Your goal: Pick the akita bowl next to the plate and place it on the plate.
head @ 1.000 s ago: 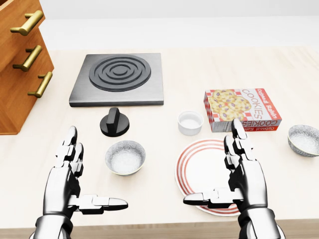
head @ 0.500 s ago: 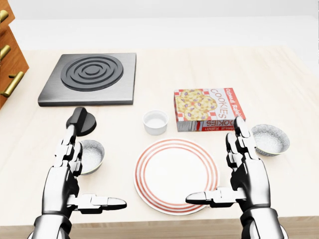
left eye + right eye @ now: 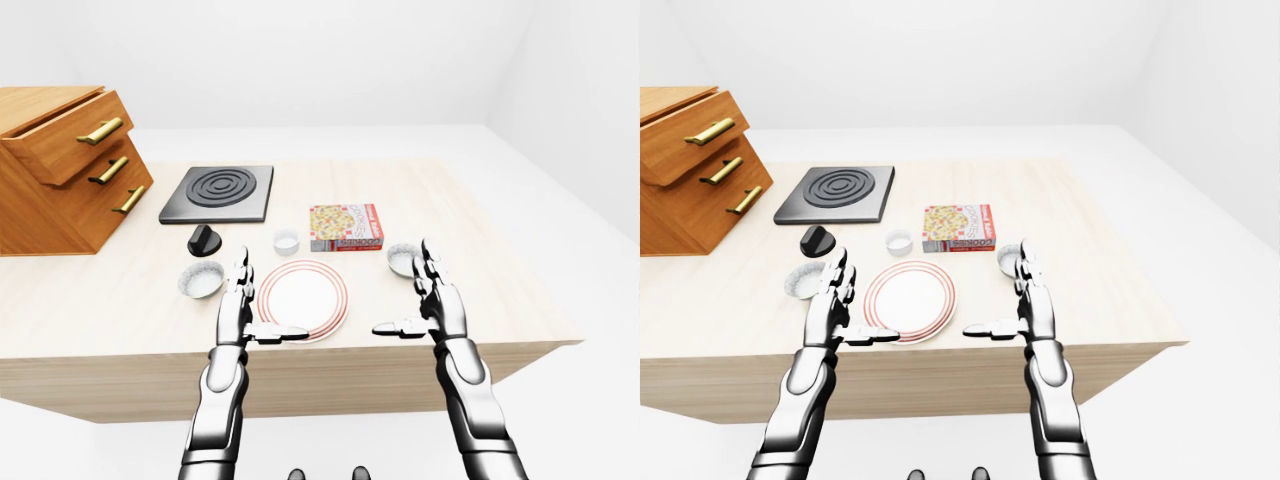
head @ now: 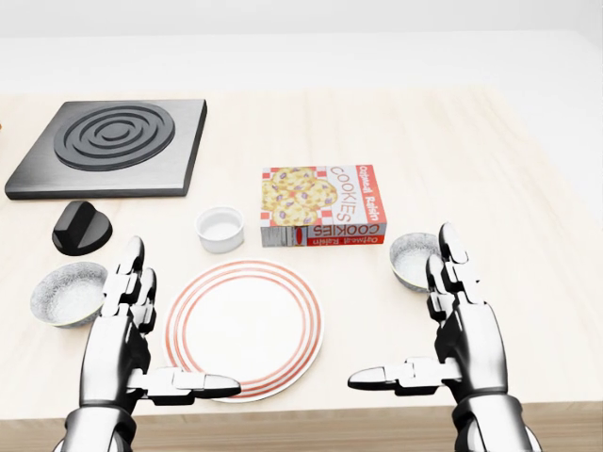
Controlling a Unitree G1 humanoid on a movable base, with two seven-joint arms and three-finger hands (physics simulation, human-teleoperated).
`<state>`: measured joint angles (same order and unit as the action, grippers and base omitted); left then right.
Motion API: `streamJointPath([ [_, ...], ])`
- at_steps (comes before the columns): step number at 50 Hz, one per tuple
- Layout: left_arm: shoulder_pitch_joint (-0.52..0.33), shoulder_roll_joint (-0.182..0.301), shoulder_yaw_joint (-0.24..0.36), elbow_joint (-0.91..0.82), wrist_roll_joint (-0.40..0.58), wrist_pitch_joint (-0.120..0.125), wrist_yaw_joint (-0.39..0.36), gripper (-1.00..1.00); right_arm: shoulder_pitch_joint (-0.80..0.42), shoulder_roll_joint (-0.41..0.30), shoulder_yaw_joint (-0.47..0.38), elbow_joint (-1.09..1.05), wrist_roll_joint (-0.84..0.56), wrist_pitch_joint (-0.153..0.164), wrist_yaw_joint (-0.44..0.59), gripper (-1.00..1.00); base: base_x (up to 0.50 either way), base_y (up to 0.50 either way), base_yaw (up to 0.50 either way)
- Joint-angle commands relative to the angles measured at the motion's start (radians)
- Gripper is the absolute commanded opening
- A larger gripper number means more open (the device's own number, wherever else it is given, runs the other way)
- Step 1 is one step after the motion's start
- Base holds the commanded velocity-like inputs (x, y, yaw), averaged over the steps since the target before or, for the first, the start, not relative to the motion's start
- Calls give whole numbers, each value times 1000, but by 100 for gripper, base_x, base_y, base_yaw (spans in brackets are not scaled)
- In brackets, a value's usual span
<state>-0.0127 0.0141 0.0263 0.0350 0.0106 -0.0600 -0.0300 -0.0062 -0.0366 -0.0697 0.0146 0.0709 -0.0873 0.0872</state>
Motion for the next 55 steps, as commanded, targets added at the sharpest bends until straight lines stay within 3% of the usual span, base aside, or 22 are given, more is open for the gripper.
streamJointPath([
  [1, 2, 2, 2, -3, -1, 2, 2, 100, -10, 10, 27, 46, -94, 0, -38, 100, 0, 0, 0],
  [8, 1, 3, 6, -1, -10, 1, 0, 100, 10, 6, 41, 4, -109, 0, -17, 100, 0, 0, 0],
  [11, 3, 2, 4, -16, -12, 14, 3, 100, 21, 6, 45, 6, -136, 0, -13, 100, 0, 0, 0],
  [12, 2, 2, 6, -6, -13, 6, 2, 100, 23, 6, 44, 0, -135, 0, -10, 100, 0, 0, 0],
  [24, 3, 2, 7, -5, -16, 4, 3, 100, 28, 7, 38, -10, -135, 0, -1, 100, 17, -2, 0],
  [32, 4, 2, 5, -22, -17, 19, 5, 100, 23, 7, 35, -6, -140, 0, -10, 100, 24, -2, 0],
  [34, 3, 2, 6, -18, -17, 16, 5, 100, 22, 7, 34, 0, -140, 0, -10, 100, 24, -2, 0],
  [35, 2, 3, 8, 0, -18, 0, 3, 100, 20, 5, 34, 10, -145, 0, -12, 100, 24, -2, 0],
  [42, 3, 3, 6, -13, -18, 11, 4, 100, 12, 6, 31, 21, -140, 0, -15, 100, 15, -1, 0],
  [45, 2, 3, 7, -2, -17, 1, 3, 100, 17, 7, 31, 7, -137, 0, -17, 100, 0, 0, 0],
  [55, 3, 3, 7, -19, -18, 17, 3, 100, 15, 6, 32, 10, -139, 0, -19, 100, 0, 0, 0],
])
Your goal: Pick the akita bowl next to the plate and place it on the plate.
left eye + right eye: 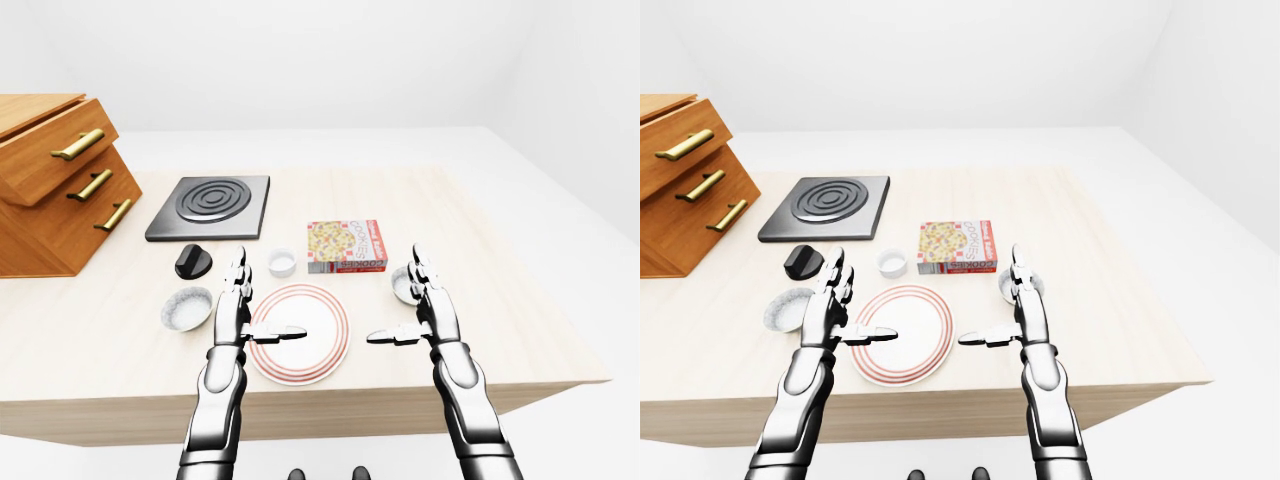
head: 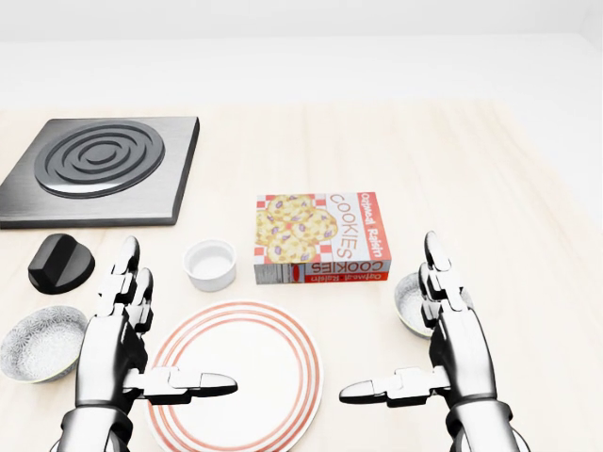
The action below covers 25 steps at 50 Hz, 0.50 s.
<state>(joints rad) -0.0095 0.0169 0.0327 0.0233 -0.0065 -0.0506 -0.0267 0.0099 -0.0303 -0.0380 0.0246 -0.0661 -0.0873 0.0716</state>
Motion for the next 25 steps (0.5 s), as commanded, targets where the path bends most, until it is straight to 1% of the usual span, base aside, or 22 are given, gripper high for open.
streamJointPath([
  [1, 0, 1, 1, -8, -1, 8, -1, 100, -1, 0, 0, 0, -2, 0, -3, 100, 0, 0, 0],
  [7, 0, 0, 1, -8, -1, 8, -1, 100, -1, 0, 0, 0, -2, 0, -3, 100, 0, 0, 0],
  [8, 3, 1, -1, -28, 2, 23, 1, 100, -1, 1, 0, 0, -2, 0, -6, 100, 0, 0, 0],
  [11, 4, 0, -1, -30, 3, 24, 1, 100, -1, 1, 0, -1, -2, 0, -6, 100, 0, 0, 0],
  [12, -13, 23, -32, -101, 102, 99, 15, 100, -4, 1, -1, 3, -1, 0, -9, 100, 0, 0, 0],
  [13, -14, 19, -30, -106, 113, 104, 10, 100, -4, 1, -1, 3, -1, 0, -10, 100, 0, 0, 0],
  [14, -22, 18, -34, -183, 147, 138, 14, 100, -7, 2, -3, 12, 1, 0, -13, 100, 0, 0, 0],
  [15, -22, 15, -32, -188, 152, 138, 11, 100, -9, 1, -3, 16, 2, 0, -13, 100, 0, 0, 0],
  [16, -55, 32, -38, -285, 194, 138, -17, 100, -5, 1, -1, 6, 1, 0, -14, 100, 0, 0, 0],
  [18, -171, 60, -21, -472, 282, 138, -66, 100, 2, 0, -3, -5, 3, 0, -12, 100, 0, 0, 0],
  [19, -175, 56, -17, -476, 290, 138, -73, 100, 2, 0, -3, -6, 3, 0, -12, 100, 0, 0, 0],
  [20, -289, 89, 19, -584, 323, 138, -116, 100, -2, 0, -6, -1, 6, 0, -15, 100, 0, 0, 0],
  [21, -345, 110, 38, -629, 342, 138, -139, 100, -3, 1, -7, 0, 7, 0, -17, 100, 0, 0, 0],
  [23, -349, 110, 40, -632, 346, 138, -143, 100, -3, 1, -6, 0, 7, 0, -17, 100, 0, 0, 0],
  [24, -522, 194, 111, -737, 366, 138, -204, 100, -3, 0, -6, 1, 6, 0, -18, 100, 0, 0, 0],
  [25, -578, 243, 128, -764, 381, 138, -224, 100, -5, 0, -7, 7, 5, 0, -20, 100, 0, 0, 0],
])
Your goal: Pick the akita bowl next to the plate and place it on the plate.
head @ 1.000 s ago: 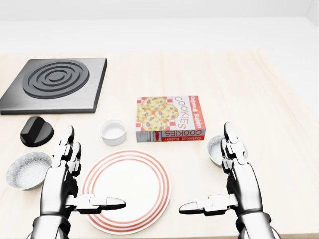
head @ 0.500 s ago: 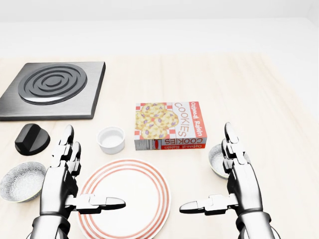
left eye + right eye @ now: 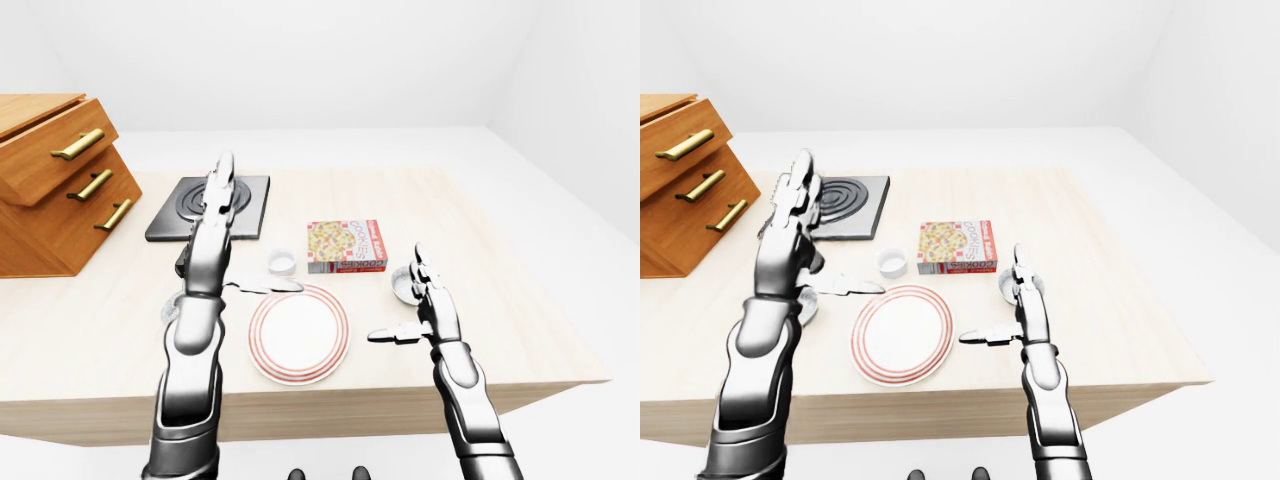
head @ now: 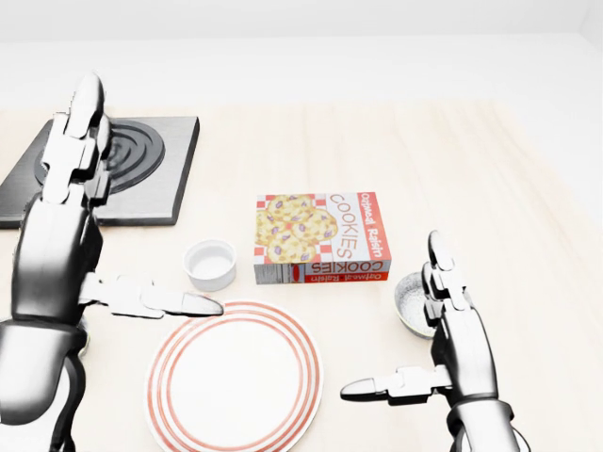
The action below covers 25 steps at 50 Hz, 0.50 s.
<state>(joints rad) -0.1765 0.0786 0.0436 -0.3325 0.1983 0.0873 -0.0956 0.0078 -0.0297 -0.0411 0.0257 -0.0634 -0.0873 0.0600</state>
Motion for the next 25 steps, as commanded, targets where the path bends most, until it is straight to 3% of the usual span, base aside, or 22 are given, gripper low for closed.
streamJointPath([
  [1, -511, 272, 164, -449, 194, 0, -197, 100, -6, 0, -9, 7, 6, 0, -14, 100, 0, 0, 0],
  [2, -518, 282, 166, -452, 189, 0, -196, 100, -6, -1, -9, 7, 7, 0, -15, 100, 0, 0, 0],
  [3, -601, 376, 214, -485, 198, 0, -235, 100, -6, -1, -12, -2, 13, 0, -16, 100, 0, 0, 0],
  [6, -676, 528, 310, -537, 178, 0, -275, 100, -1, -2, -14, -15, 19, 0, -14, 100, 0, 0, 0],
  [7, -674, 553, 351, -561, 159, 0, -282, 100, -1, -2, -14, -16, 19, 0, -14, 100, 0, 0, 0],
  [10, -628, 712, 513, -618, 116, 0, -325, 100, 0, -4, -14, -20, 20, 0, -12, 100, 0, 0, 0],
  [11, -623, 750, 574, -625, 93, 0, -338, 100, -2, -4, -15, -10, 20, 0, -11, 100, 0, 0, 0],
  [13, -618, 758, 586, -627, 66, 0, -321, 100, -2, -4, -15, -8, 20, 0, -11, 100, 0, 0, 0],
  [14, -547, 887, 823, -605, 50, 0, -426, 100, -2, -5, -15, -9, 17, 0, -11, 100, 0, 0, 0],
  [15, -495, 921, 935, -593, 28, 0, -458, 100, -5, -6, -16, 4, 16, 0, -12, 100, 0, 0, 0],
  [18, -352, 936, 1166, -571, -30, 0, -500, 100, -7, -5, -15, 12, 14, 0, -14, 100, 0, 0, 0],
  [19, -279, 912, 1282, -555, -40, 0, -534, 100, -5, -5, -14, 13, 12, 0, -14, 100, 0, 0, 0],
  [20, -266, 910, 1299, -553, -62, 0, -523, 100, -5, -5, -14, 13, 12, 0, -14, 100, 0, 0, 0],
  [21, -188, 852, 1428, -529, -71, 0, -560, 100, -1, -5, -14, 0, 11, 0, -14, 100, 0, 0, 0],
  [22, -172, 846, 1446, -525, -98, 0, -545, 100, 0, -5, -14, -2, 11, 0, -14, 100, 0, 0, 0],
  [23, -114, 776, 1527, -490, -121, 0, -563, 100, -1, -5, -14, -2, 10, 0, -16, 100, 0, 0, 0],
  [25, -41, 698, 1527, -439, -194, 0, -524, 100, -2, -4, -15, 0, 9, 0, -17, 100, 0, 0, 0],
])
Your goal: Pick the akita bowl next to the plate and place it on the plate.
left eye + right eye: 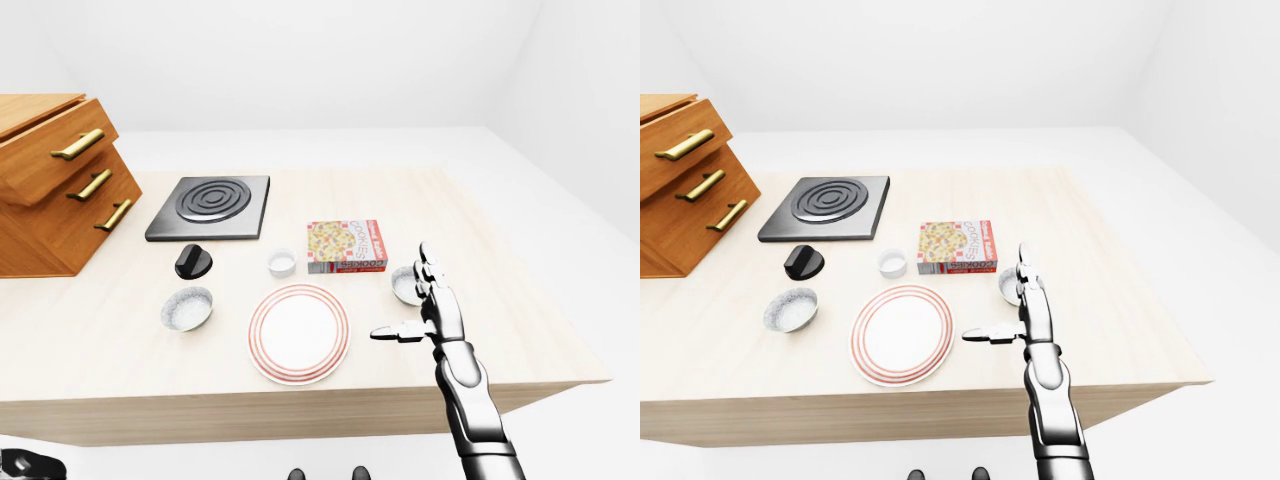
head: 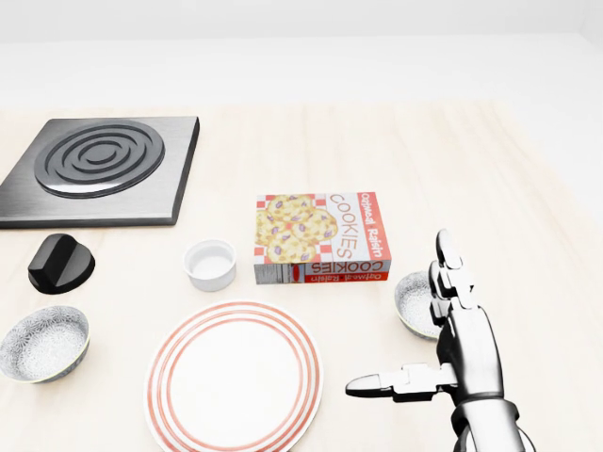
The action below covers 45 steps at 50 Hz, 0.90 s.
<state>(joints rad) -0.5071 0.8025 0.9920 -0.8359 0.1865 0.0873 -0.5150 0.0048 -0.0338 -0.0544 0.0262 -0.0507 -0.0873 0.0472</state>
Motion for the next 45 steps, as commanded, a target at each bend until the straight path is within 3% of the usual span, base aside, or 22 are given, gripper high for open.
streamJointPath([
  [1, 317, -48, 579, 87, -227, 0, -72, 100, 0, 0, -2, 4, -4, 0, -5, 100, 0, 0, 0],
  [3, 364, -87, 579, 149, -338, 0, -6, 100, 2, 0, -1, 0, -5, 0, -4, 100, 0, 0, 0],
  [7, 503, -257, 579, 253, -540, 0, 191, 100, -1, 0, -2, -16, -4, 0, -7, 100, 0, 0, 0],
  [10, 608, -290, 579, 315, -691, 0, 315, 100, -1, -1, -3, -6, -6, 0, -7, 100, 0, 0, 0],
  [15, 754, -342, 579, 455, -808, 0, 422, 100, 8, 1, 2, -13, -11, 0, -6, 100, 0, 0, 0],
  [19, 824, -412, 579, 689, -822, 0, 453, 100, 6, 0, 1, -5, -12, 0, -5, 100, 0, 0, 0],
  [22, 876, -426, 579, 805, -851, 0, 484, 100, 3, 0, 2, 7, -15, 0, -6, 100, 0, 0, 0],
  [28, 902, -450, 579, 935, -874, 0, 461, 100, 5, 0, 3, 5, -18, 0, -7, 100, 0, 0, 0],
  [30, 893, -457, 536, 976, -875, 0, 451, 100, 4, 0, 3, 13, -19, 0, -7, 100, 0, 0, 0],
  [33, 894, -462, 492, 981, -867, 0, 460, 100, 5, 0, 3, 7, -20, 0, -7, 100, 0, 0, 0],
  [45, 896, -473, 503, 887, -817, 0, 492, 100, 0, -1, 4, 30, -31, 0, -12, 100, 0, 0, 0],
])
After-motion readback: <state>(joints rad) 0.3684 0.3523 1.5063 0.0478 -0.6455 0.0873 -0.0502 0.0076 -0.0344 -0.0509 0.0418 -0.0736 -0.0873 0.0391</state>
